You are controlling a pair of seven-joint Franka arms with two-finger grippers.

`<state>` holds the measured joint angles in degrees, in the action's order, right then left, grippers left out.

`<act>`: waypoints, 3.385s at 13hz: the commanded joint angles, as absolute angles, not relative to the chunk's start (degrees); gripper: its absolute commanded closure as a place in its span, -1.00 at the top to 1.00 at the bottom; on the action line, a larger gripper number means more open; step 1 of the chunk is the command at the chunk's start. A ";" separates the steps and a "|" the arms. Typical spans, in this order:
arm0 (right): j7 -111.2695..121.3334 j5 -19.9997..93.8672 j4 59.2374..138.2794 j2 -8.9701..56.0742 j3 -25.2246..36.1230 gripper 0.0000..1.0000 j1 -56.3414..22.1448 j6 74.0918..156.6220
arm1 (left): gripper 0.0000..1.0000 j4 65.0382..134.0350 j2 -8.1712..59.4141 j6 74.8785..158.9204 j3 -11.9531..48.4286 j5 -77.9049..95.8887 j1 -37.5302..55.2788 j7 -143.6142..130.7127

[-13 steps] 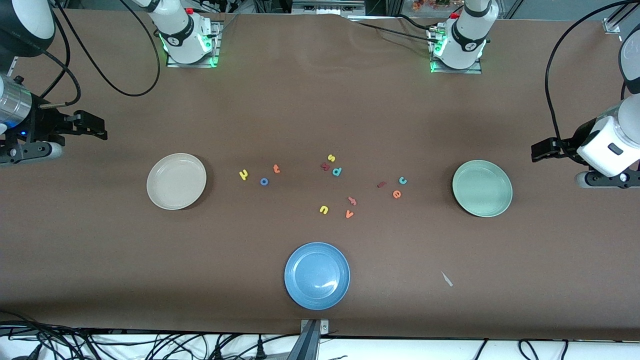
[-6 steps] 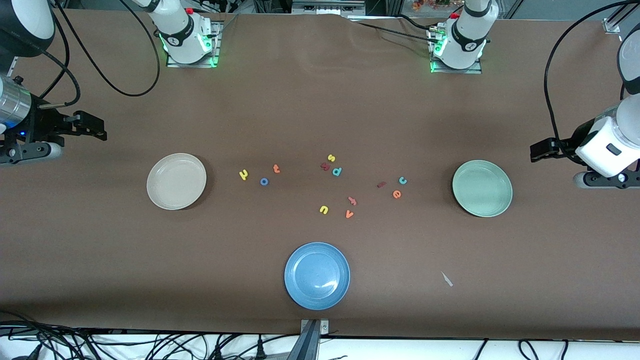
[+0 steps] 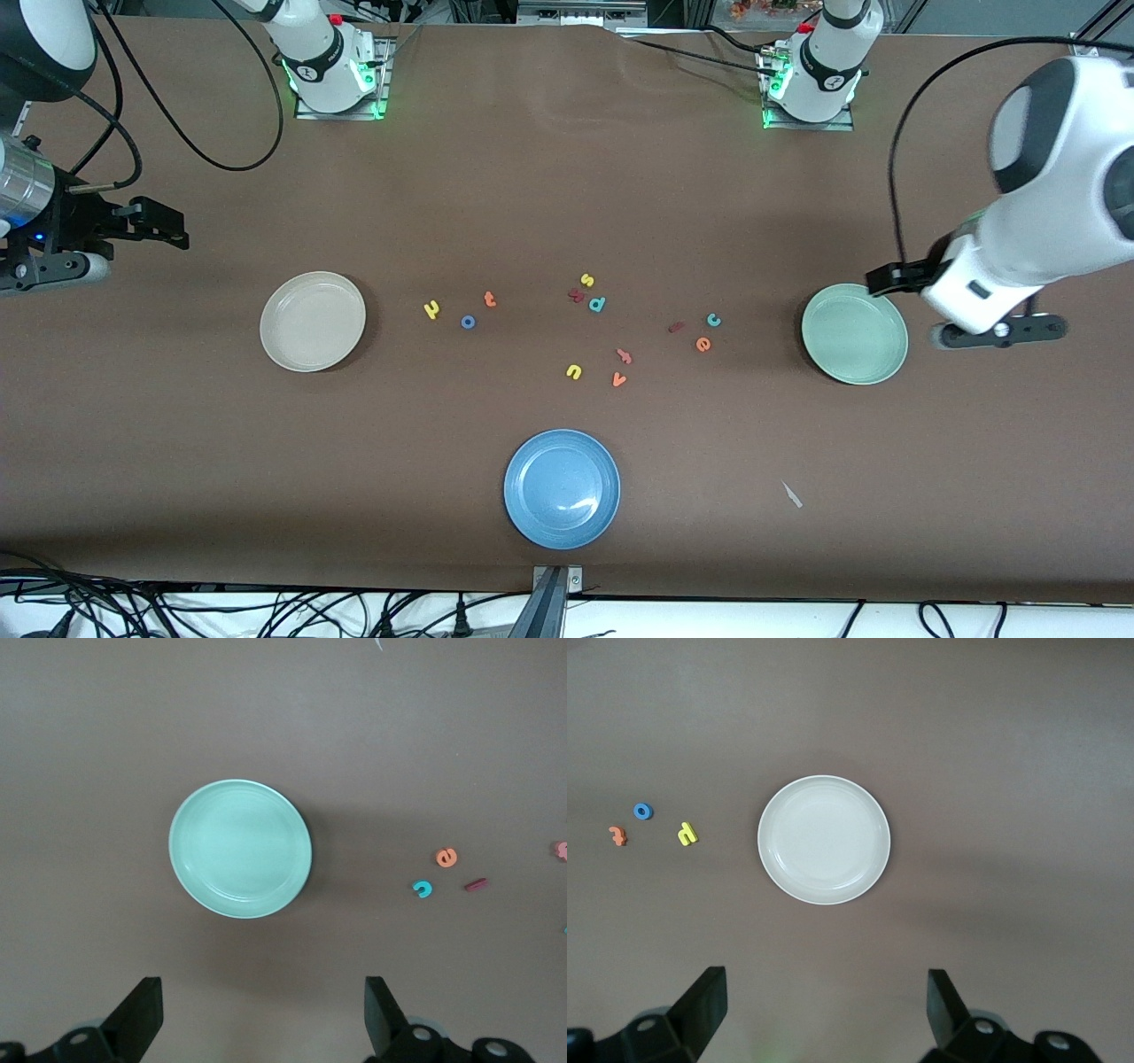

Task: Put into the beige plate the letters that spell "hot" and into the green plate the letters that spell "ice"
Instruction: 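Reach the left gripper down to the teal letter c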

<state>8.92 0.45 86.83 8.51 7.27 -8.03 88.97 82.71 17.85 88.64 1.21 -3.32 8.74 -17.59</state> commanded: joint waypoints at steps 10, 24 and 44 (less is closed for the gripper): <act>9.84 1.41 87.10 8.09 7.21 1.00 -7.56 88.95 | 0.98 87.43 30.59 108.08 1.32 1.22 16.88 -40.36; 9.84 1.41 87.10 8.26 7.21 1.00 -7.56 89.21 | 0.90 109.76 29.44 125.91 4.22 12.74 12.74 -13.46; 9.76 1.93 87.10 8.88 7.21 1.00 -7.56 89.56 | 0.18 113.29 32.08 136.05 6.50 12.13 15.38 -15.20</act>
<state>8.92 0.54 86.92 8.93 7.27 -7.94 89.07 112.76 32.29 135.11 6.84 10.98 14.80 -15.31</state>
